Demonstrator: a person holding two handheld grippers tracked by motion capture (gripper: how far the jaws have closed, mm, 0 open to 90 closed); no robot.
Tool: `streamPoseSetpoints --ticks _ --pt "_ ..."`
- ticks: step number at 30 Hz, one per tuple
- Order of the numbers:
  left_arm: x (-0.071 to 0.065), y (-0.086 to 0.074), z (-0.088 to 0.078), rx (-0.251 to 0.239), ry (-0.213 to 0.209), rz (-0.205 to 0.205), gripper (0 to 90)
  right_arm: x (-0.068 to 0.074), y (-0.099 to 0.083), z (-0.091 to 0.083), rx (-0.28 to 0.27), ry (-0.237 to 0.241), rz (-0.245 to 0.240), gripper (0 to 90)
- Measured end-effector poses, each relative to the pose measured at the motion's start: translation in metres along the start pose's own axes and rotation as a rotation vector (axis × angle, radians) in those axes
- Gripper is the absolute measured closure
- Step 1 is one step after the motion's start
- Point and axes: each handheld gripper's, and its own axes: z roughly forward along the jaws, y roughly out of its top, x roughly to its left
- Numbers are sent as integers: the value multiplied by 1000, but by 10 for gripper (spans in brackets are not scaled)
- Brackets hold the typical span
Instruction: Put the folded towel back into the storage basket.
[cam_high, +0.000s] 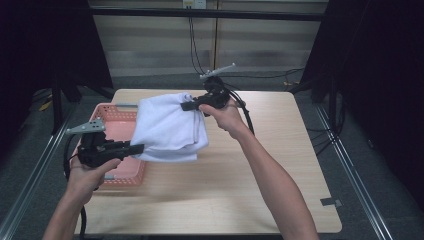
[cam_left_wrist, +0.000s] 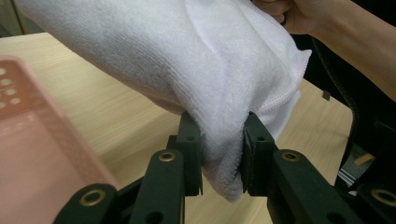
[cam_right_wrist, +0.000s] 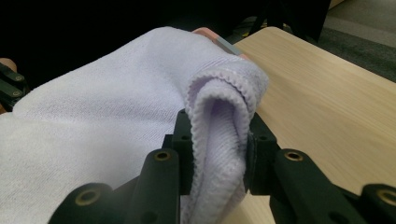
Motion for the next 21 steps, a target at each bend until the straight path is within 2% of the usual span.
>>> streamPoseSetpoints --ticks 4,5,12,17,18,21 --pt "10 -4 -17 -4 27 -10 733 7 11 15 10 8 -7 710" --pt "10 -4 -17 -4 27 -10 733 7 11 15 10 8 -7 710" --pt "30 -13 -40 -35 60 -60 733 16 29 46 13 28 -4 711" --pt "37 -14 -54 -54 82 -67 733 22 37 61 12 26 -4 713" --pt "40 -13 -61 -42 108 -58 733 26 41 70 10 29 -2 714" --pt "43 -14 -69 -50 113 -69 734 30 45 79 7 39 -1 715"
